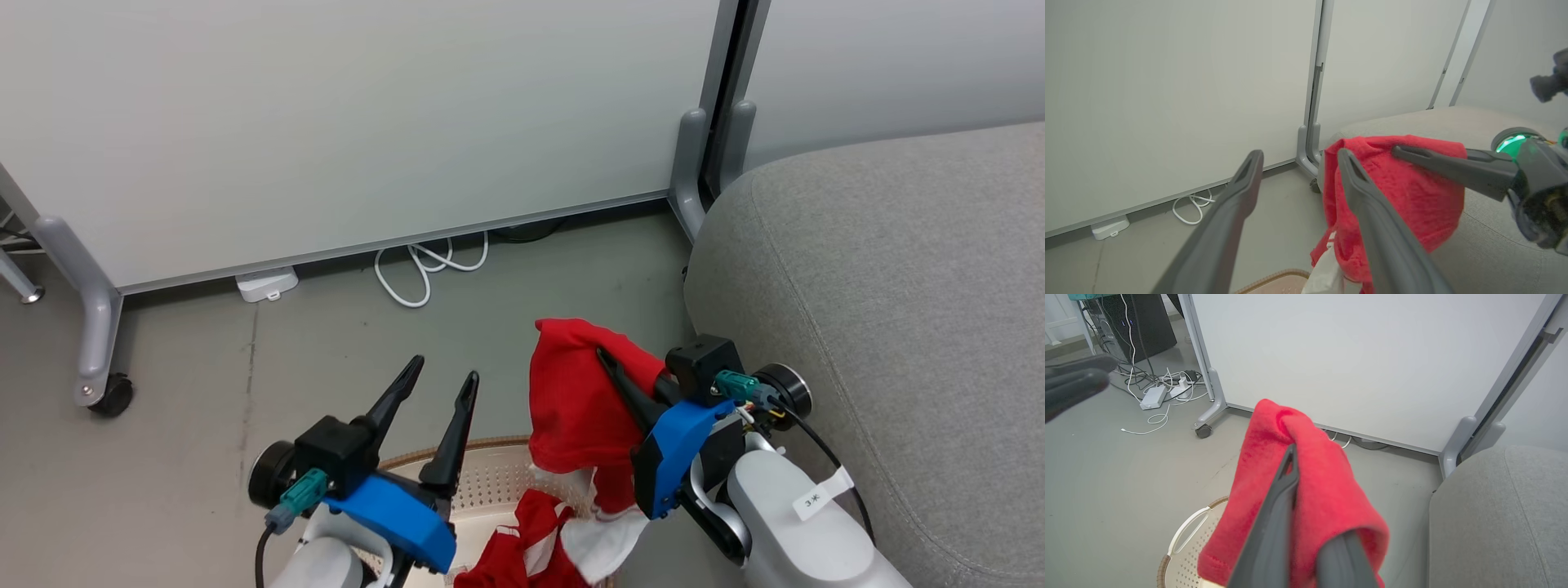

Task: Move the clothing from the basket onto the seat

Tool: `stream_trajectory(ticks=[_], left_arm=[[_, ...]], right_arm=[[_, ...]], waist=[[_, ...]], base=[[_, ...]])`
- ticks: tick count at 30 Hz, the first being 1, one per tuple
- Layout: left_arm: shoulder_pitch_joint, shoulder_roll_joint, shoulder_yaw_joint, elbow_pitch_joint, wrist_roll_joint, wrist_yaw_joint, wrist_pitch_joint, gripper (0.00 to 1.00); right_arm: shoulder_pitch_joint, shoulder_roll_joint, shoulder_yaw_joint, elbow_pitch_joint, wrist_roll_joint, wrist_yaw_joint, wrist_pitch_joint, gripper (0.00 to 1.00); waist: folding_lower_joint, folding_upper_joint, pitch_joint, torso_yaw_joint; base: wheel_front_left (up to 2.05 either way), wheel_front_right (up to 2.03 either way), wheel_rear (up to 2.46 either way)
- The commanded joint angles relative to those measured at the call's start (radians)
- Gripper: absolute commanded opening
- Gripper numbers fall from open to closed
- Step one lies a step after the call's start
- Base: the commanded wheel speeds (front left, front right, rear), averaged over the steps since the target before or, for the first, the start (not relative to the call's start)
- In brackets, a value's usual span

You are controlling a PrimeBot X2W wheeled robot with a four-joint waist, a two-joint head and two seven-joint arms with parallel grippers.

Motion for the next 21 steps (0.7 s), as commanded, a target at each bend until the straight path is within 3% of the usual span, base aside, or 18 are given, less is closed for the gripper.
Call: stream_trajectory(ticks=[1, 13, 21], left_arm=[[0.034, -0.001, 0.024, -0.008, 0.020, -0.006, -0.003, 1.00], [0.142, -0.054, 0.159, -0.044, 0.122, -0.028, -0.003, 1.00], [0.152, -0.077, 0.169, -0.031, 0.146, -0.034, -0.003, 1.00]], right_arm=[[0.017, -0.002, -0.007, -0.010, -0.002, 0.000, 0.001, 0.00], [0.059, -0.008, -0.053, -0.048, -0.016, 0.000, 0.017, 0.00], [0.071, -0.007, -0.063, -0.070, -0.021, 0.000, 0.028, 0.00]], waist=[[0.0000, -0.0001, -0.001, 0.001], [0.0000, -0.0001, -0.008, 0.005], [0.0000, -0.0001, -0.015, -0.024]], base=[[0.00, 0.00, 0.00], [0.00, 0.00, 0.00], [0.00, 0.00, 0.00]])
